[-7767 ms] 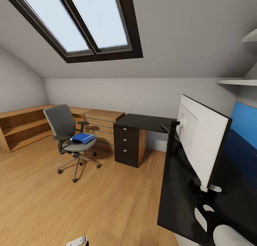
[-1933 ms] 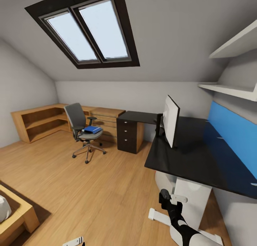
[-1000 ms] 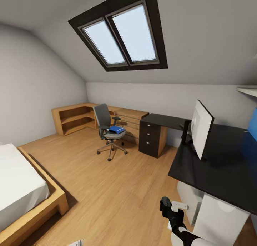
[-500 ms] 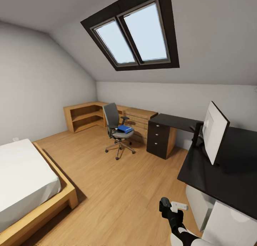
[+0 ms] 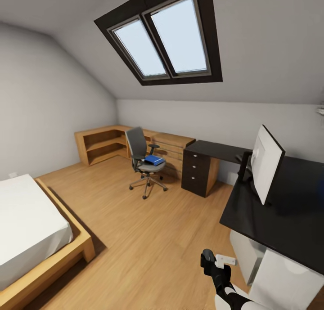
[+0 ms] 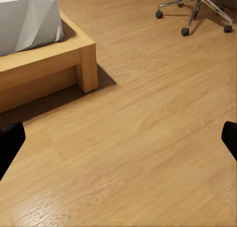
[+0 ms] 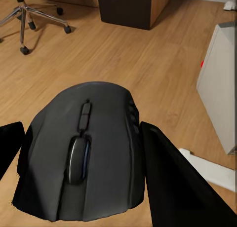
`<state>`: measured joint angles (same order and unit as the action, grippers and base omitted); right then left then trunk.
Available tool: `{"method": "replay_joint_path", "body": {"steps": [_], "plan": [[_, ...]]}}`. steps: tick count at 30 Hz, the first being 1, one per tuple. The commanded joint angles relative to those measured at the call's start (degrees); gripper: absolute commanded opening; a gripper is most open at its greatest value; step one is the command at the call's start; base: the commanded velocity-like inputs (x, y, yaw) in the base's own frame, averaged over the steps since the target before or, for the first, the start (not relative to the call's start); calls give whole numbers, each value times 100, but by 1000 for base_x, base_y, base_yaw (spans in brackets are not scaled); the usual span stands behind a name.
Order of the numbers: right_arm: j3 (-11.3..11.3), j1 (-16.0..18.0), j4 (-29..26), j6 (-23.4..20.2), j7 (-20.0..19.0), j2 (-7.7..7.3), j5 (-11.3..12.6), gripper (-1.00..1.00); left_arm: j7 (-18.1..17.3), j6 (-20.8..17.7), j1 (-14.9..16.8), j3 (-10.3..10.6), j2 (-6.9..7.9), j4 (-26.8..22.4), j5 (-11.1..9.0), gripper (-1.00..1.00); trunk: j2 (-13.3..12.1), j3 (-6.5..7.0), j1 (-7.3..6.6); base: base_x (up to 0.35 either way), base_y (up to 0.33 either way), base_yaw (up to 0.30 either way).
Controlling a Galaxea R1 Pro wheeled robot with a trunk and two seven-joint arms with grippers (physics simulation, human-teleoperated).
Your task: In the bedroom, organize the workspace by keeping the computer under the desk, ensuring the monitor is on the desk, placing the keyboard on the desk next to the monitor, placing the mouse on the desk next to the keyboard, moving the folder from the swivel chair onto the desk next to the mouse, stacking the notebook on top of the folder with the pen on top of the notebook, and positioning the swivel chair next to the desk.
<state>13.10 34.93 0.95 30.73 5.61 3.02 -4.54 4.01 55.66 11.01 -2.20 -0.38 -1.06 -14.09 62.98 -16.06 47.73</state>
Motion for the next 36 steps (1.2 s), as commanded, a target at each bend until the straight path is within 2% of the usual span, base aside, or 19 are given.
{"method": "replay_joint_path", "body": {"steps": [1,10,21,29,36], "plan": [[25,7,10,21,28,2,-29,-100,45,14,2,-18,0,0,48,100,5,-16,1,148,5,-144],[25,5,10,21,28,6,-31,-100,55,-1,-2,-25,3,0,46,100,5,-66,1,283,122,-99],[25,-11,10,21,28,6,-29,-100,58,-52,-3,-26,3,-1,46,100,5,-76,1,213,272,-6],[25,-28,10,21,28,6,-29,-100,58,-55,-3,-26,3,-1,46,100,5,-76,1,61,314,0],[25,-30,10,21,26,6,-29,-100,56,-55,-3,-26,9,-4,46,100,5,-76,1,3,70,0]]}}
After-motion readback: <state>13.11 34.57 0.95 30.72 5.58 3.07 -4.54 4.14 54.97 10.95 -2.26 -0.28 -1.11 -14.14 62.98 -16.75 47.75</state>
